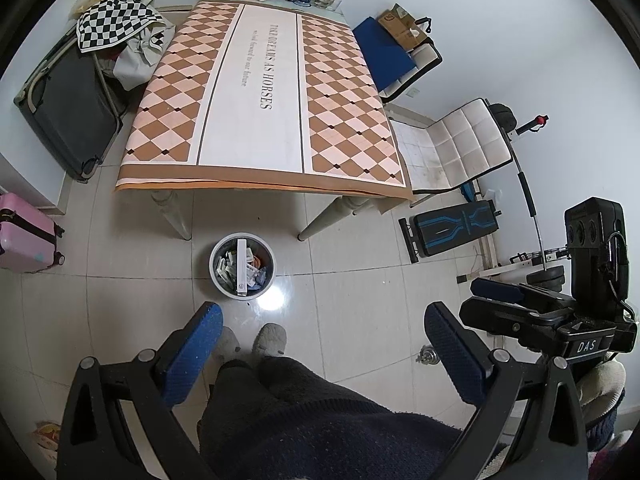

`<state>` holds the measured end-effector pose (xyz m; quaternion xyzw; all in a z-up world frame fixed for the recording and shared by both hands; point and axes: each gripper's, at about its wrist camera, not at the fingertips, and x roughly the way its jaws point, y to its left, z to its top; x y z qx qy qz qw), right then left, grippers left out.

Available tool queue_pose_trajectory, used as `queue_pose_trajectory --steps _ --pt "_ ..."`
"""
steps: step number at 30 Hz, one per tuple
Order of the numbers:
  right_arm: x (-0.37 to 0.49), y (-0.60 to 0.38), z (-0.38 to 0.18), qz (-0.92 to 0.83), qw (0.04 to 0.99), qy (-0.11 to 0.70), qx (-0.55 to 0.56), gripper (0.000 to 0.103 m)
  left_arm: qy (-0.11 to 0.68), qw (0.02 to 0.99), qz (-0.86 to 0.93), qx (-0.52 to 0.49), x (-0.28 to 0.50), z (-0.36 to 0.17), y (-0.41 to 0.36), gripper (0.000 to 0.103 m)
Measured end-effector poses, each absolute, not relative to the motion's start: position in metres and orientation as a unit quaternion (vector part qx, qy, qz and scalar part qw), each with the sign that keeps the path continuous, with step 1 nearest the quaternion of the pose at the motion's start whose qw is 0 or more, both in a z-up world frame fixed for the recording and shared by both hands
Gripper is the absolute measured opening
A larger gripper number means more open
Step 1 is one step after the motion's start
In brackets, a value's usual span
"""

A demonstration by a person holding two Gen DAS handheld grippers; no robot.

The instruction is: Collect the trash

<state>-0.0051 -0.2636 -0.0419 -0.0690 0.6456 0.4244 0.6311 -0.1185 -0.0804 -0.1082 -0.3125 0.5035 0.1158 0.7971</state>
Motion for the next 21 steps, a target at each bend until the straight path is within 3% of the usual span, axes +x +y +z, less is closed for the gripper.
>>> queue_pose_trajectory --steps 21 --pt "-0.0031 -0.2659 -0.0448 0.429 0.624 0.649 -0.073 0.103 0.503 0.795 0.122 -0.318 -0.1196 -0.1097 -0.0847 0.103"
